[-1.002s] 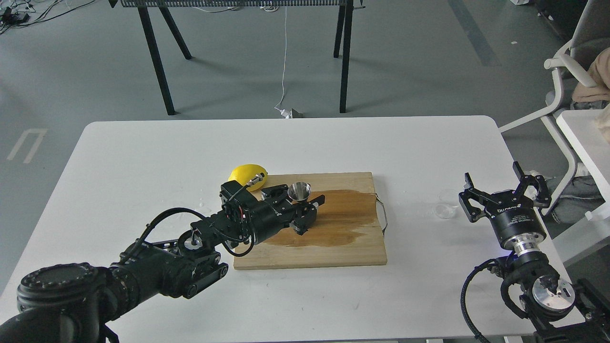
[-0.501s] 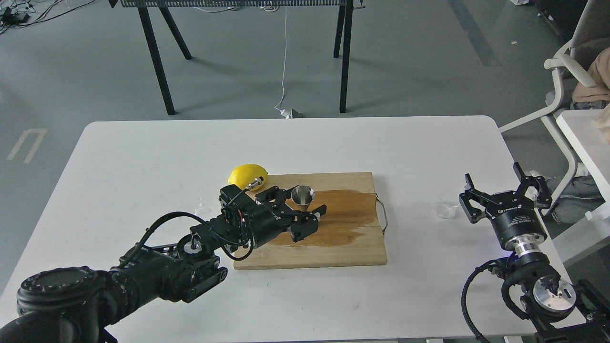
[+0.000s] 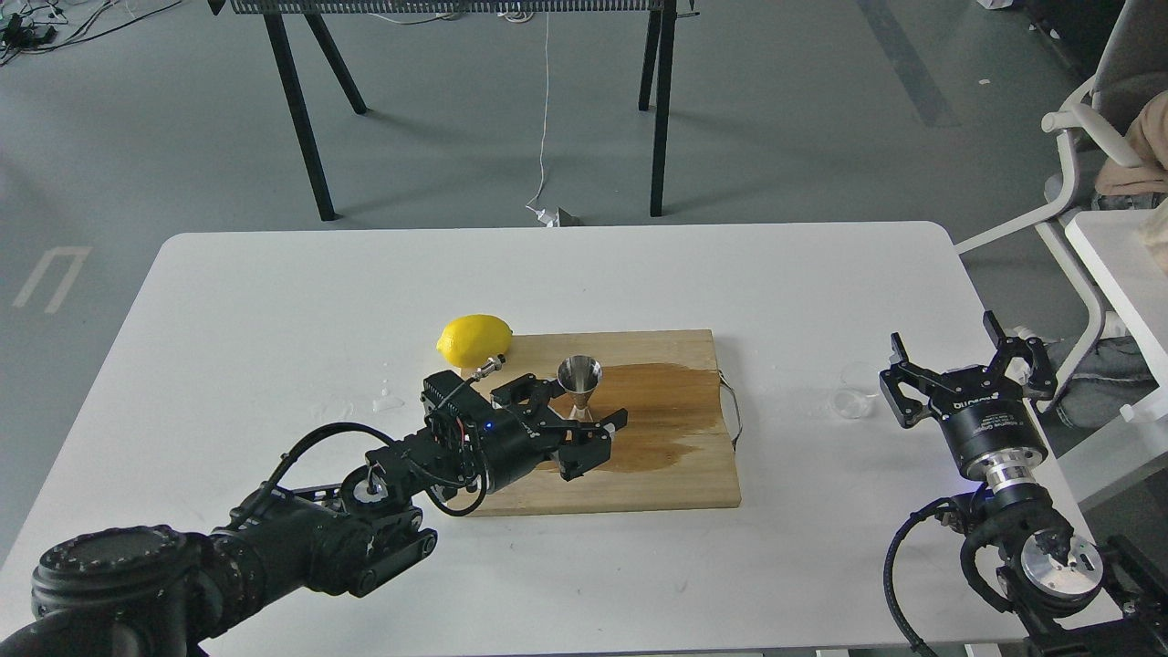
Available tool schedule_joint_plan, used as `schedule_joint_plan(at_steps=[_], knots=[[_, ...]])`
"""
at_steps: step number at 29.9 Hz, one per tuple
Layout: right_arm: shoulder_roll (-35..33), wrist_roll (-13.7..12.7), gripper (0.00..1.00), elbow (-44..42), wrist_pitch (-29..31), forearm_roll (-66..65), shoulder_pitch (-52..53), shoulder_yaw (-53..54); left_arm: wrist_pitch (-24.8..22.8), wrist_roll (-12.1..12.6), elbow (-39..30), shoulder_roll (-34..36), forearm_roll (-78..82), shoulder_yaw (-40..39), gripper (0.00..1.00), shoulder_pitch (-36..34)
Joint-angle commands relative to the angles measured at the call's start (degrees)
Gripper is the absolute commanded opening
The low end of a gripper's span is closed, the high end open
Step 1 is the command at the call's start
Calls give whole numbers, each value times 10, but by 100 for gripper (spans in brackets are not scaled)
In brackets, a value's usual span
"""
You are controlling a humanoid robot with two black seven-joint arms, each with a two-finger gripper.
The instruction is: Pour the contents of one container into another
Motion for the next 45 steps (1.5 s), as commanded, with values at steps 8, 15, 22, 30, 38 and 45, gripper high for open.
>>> schedule_joint_plan(at_steps=[8, 15, 22, 30, 38, 45], knots=[[1, 0, 99, 0, 0, 0, 0, -1, 0, 0, -16, 0, 0, 1, 91, 6], [3, 0, 99, 1, 0, 0, 0, 0, 0, 0, -12, 6, -1, 1, 91, 6], [3, 1, 99, 1, 0, 0, -1, 0, 0, 0, -7, 8, -2, 1, 91, 5], [3, 0, 99, 1, 0, 0, -1, 0, 0, 0, -3, 18, -3, 2, 91, 4], [3, 0, 99, 0, 0, 0, -2, 0, 0, 0, -4, 43, -4, 2, 91, 6], [3, 0, 99, 0, 0, 0, -2, 0, 0, 0, -8, 43, -4, 2, 91, 10]])
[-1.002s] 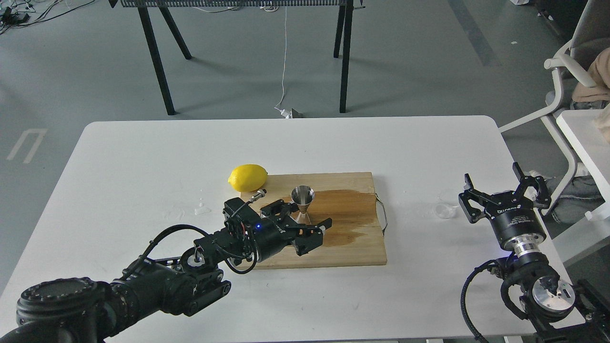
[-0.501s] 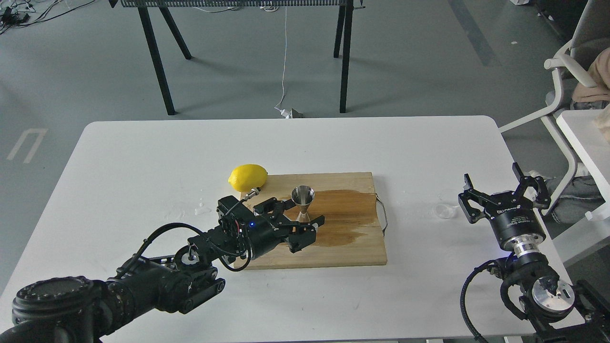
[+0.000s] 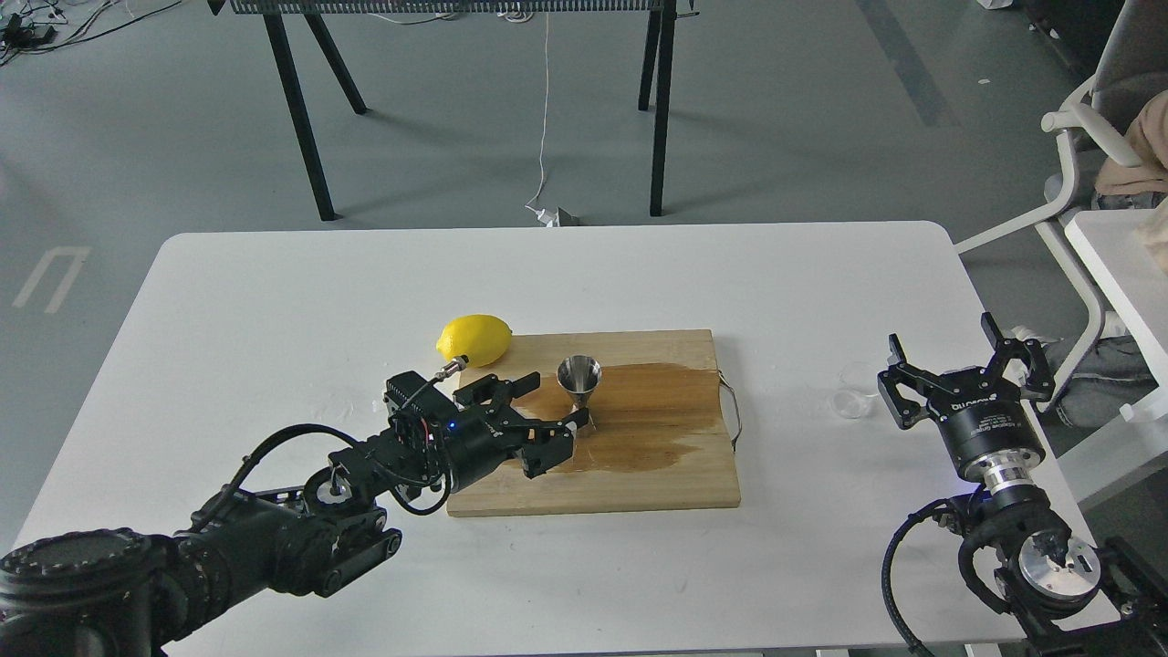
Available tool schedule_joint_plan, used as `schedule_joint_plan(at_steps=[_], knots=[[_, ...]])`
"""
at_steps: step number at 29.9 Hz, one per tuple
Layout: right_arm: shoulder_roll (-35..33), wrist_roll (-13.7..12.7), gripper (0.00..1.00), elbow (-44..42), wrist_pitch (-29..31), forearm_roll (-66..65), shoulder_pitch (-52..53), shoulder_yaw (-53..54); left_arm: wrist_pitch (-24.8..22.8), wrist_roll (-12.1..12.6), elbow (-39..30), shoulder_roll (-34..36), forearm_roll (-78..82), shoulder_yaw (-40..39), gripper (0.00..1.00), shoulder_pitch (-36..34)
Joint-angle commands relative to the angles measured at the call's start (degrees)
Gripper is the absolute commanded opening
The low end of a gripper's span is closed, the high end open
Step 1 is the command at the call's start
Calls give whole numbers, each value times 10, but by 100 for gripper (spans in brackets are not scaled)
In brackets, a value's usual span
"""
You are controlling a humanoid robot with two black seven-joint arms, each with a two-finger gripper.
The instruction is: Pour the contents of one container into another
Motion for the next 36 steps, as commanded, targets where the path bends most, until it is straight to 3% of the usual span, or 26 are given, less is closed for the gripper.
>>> schedule_joint_plan(at_steps=[1, 9, 18, 20, 26, 30, 34, 36], knots=[[0, 1, 99, 0, 0, 0, 0, 0, 0, 0, -4, 0, 0, 0, 91, 4], [-1, 1, 99, 0, 0, 0, 0, 0, 0, 0, -16, 20, 0, -1, 91, 12], [-1, 1, 99, 3, 0, 1, -1, 0, 0, 0, -128, 146, -33, -3, 90, 18], [-1, 0, 99, 3, 0, 1, -1, 0, -28, 0, -171, 183, -60, -3, 90, 24], [-3, 0, 99, 4, 0, 1, -1, 0, -146, 0, -290, 266, -182, -9, 90, 24], [-4, 0, 99, 9, 0, 1, -5, 1, -266, 0, -333, 292, -250, -67, 90, 26], [-18, -7, 99, 37, 0, 4, -27, 2, -432, 0, -340, 298, -338, -168, 91, 47], [-25, -8, 99, 49, 0, 10, -43, 4, -553, 0, -327, 298, -403, -221, 91, 52]])
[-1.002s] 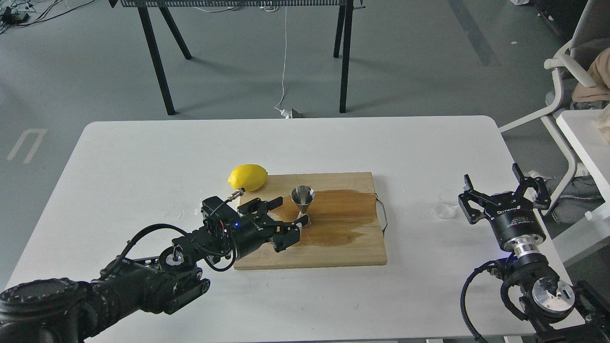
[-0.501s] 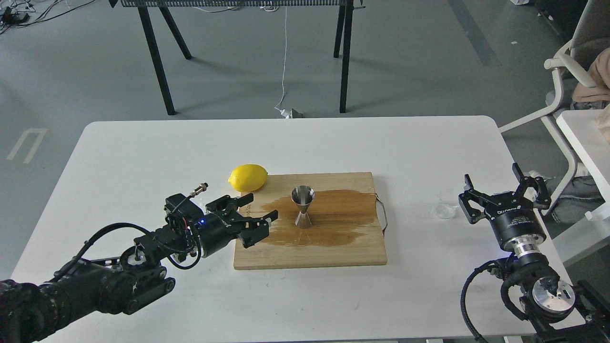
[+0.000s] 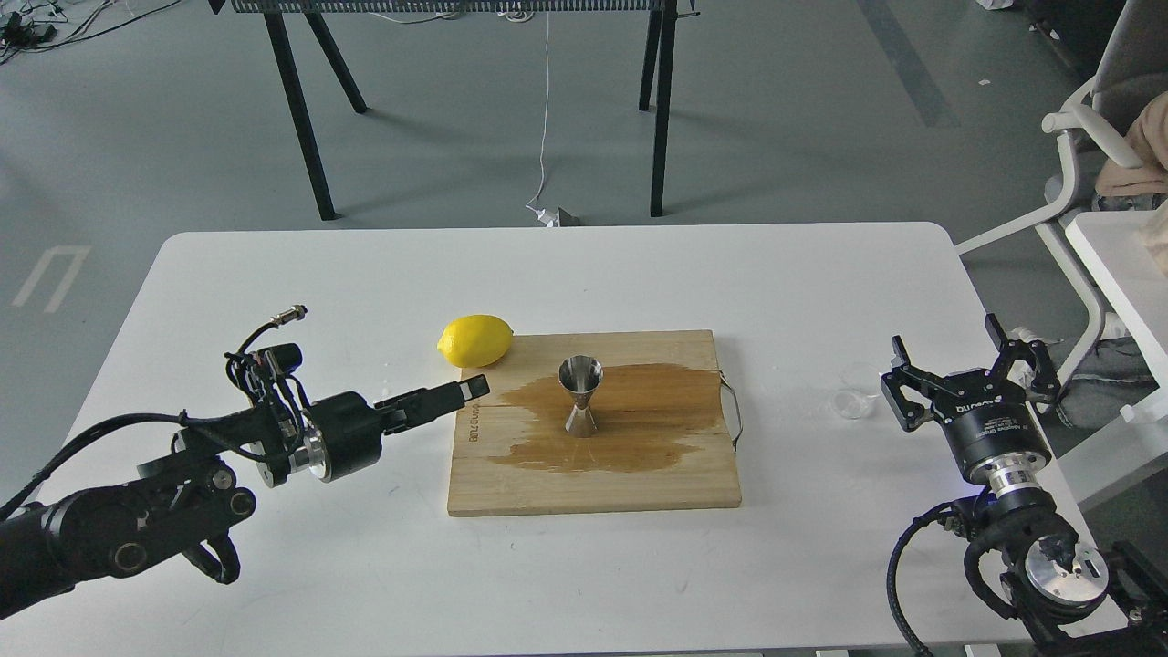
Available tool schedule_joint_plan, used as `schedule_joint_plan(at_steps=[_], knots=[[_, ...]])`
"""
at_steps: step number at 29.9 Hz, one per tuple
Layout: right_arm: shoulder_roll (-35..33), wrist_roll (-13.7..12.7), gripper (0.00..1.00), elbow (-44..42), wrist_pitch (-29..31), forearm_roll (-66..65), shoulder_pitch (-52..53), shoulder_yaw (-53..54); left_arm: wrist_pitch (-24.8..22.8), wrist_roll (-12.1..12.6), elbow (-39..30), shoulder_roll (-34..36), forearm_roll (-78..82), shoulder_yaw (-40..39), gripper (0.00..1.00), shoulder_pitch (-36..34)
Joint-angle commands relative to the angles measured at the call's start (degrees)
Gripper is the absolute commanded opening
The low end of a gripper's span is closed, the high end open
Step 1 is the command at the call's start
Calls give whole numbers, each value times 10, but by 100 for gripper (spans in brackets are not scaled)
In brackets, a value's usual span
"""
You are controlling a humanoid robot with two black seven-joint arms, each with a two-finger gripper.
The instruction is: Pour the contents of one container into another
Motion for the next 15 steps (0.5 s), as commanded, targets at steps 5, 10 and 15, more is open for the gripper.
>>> schedule_joint_plan(at_steps=[5, 10, 15], knots=[[-11, -5, 99, 35, 0, 40, -64, -3, -158, 0, 128, -7, -242, -130, 92, 6], [-12, -6, 99, 53, 0, 58, -101, -27, -158, 0, 212, -26, -423, -146, 92, 3], [-6, -6, 99, 53, 0, 58, -100, -46, -158, 0, 224, -29, -542, -147, 92, 2]])
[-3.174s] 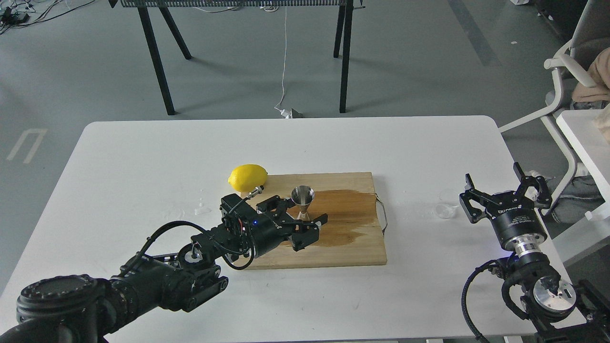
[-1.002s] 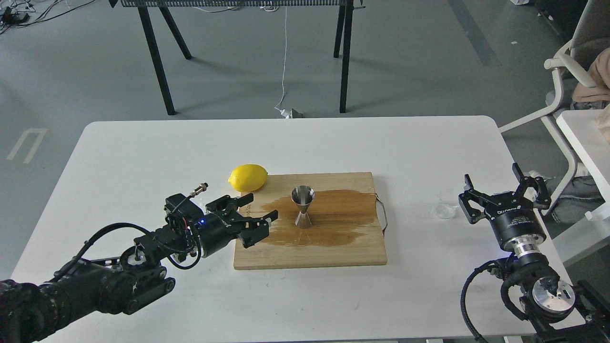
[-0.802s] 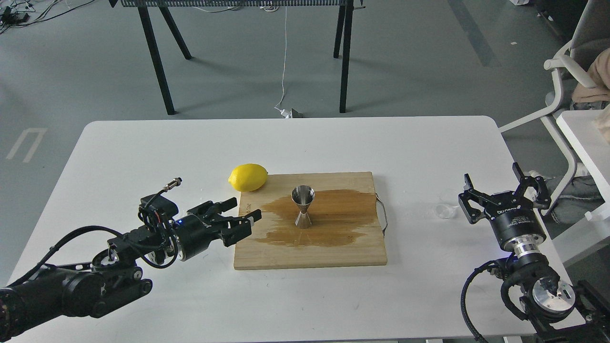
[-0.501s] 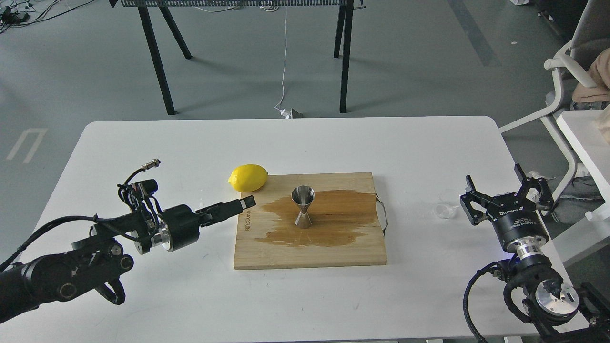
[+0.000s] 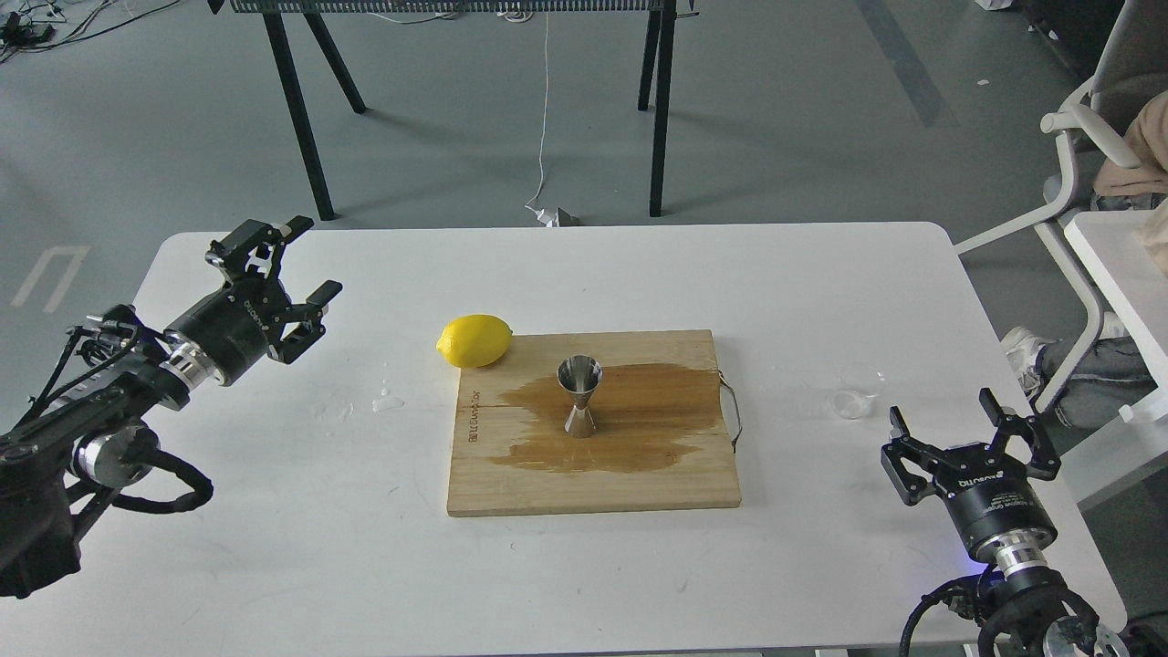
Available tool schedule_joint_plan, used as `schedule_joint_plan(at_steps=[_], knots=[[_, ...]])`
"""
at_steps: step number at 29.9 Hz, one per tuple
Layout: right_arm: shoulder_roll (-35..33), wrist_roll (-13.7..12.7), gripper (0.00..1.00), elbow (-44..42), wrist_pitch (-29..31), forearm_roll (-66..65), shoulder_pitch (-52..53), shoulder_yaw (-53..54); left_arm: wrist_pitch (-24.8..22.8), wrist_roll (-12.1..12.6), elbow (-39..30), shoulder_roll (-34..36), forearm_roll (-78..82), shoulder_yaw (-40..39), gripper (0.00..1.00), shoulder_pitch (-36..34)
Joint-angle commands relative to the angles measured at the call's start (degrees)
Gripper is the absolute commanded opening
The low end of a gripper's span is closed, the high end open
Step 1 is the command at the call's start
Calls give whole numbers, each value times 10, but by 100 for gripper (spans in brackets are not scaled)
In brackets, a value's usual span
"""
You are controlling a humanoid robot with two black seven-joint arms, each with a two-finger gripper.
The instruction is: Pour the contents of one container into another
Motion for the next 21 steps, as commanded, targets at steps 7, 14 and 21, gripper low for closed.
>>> schedule_joint_plan(at_steps=[7, 14, 21], knots=[[9, 0, 99, -8, 0, 8, 32, -20, 0, 0, 4, -2, -132, -2, 92, 0], [33, -8, 99, -48, 0, 9, 64, -22, 0, 0, 4, -3, -134, -1, 92, 6], [65, -14, 99, -85, 0, 18, 80, -23, 0, 0, 5, -3, -134, 1, 92, 6]])
